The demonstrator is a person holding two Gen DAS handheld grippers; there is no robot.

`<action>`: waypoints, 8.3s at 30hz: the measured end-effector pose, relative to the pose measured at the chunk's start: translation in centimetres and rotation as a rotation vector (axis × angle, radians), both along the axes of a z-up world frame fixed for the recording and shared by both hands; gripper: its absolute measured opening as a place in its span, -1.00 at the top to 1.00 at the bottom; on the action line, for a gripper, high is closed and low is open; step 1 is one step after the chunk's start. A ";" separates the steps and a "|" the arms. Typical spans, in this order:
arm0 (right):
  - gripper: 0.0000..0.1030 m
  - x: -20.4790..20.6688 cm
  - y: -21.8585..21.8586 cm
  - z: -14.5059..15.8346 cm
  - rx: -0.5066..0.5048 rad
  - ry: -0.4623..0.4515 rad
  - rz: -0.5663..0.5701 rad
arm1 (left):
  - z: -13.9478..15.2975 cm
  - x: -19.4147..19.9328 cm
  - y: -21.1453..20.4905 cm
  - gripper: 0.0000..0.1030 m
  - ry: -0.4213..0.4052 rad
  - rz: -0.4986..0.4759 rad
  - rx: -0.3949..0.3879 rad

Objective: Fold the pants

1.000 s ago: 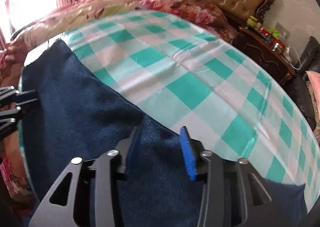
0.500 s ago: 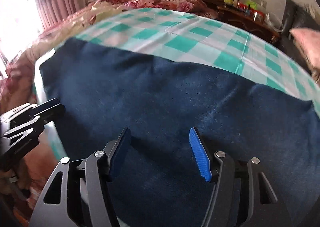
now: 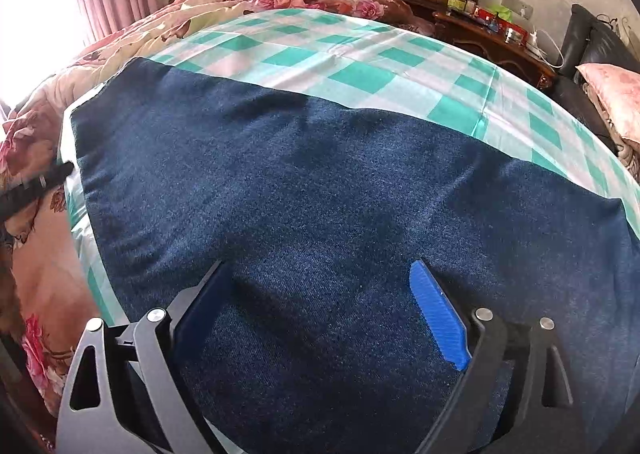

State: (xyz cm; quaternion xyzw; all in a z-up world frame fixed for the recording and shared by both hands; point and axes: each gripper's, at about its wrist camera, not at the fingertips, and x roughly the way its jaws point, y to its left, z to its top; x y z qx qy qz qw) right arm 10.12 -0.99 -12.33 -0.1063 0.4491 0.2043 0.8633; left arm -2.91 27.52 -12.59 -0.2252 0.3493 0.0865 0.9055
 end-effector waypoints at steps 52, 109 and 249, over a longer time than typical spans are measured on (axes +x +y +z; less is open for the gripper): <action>0.09 10.0 1.0 0.9 -0.068 0.025 -0.135 | -2.3 3.0 11.3 0.30 0.069 0.219 -0.639; 0.80 4.4 22.2 0.8 0.263 0.274 0.292 | -1.5 3.5 15.3 -0.01 -0.053 0.195 -0.724; 0.54 6.1 -14.7 1.7 0.222 0.191 -0.281 | -0.8 -2.9 -39.9 0.75 -0.116 -0.776 0.856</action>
